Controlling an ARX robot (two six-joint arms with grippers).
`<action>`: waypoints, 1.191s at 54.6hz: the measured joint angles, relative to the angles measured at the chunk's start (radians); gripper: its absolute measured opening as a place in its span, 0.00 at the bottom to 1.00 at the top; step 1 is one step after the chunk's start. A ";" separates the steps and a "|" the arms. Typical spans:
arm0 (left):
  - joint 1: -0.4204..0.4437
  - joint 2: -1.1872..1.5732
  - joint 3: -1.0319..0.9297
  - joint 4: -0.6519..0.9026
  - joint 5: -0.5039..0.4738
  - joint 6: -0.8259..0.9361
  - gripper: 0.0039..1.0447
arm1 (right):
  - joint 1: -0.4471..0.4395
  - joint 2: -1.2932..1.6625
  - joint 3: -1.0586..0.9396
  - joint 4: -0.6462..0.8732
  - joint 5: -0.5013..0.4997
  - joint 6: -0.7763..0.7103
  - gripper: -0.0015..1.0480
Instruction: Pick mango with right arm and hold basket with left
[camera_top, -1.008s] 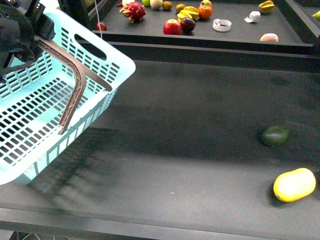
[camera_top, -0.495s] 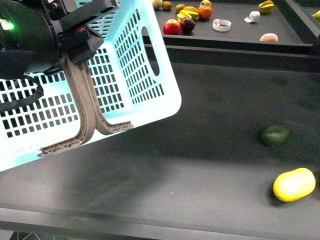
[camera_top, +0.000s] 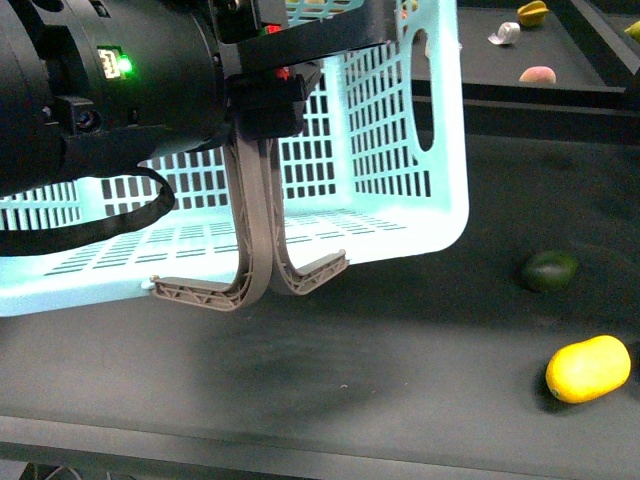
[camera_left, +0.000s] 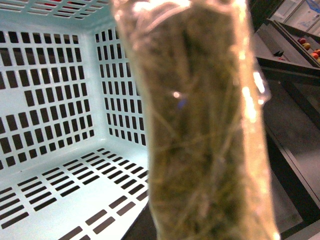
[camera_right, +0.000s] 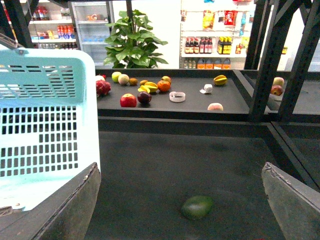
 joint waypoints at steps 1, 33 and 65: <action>0.000 0.002 0.000 0.005 0.005 0.001 0.04 | 0.000 0.000 0.000 0.000 0.000 0.000 0.92; -0.002 0.034 0.014 0.017 -0.008 0.043 0.04 | 0.000 0.000 0.000 0.000 0.000 0.000 0.92; 0.001 0.034 0.013 0.016 -0.012 0.046 0.04 | 0.000 0.000 0.000 0.000 0.000 0.000 0.92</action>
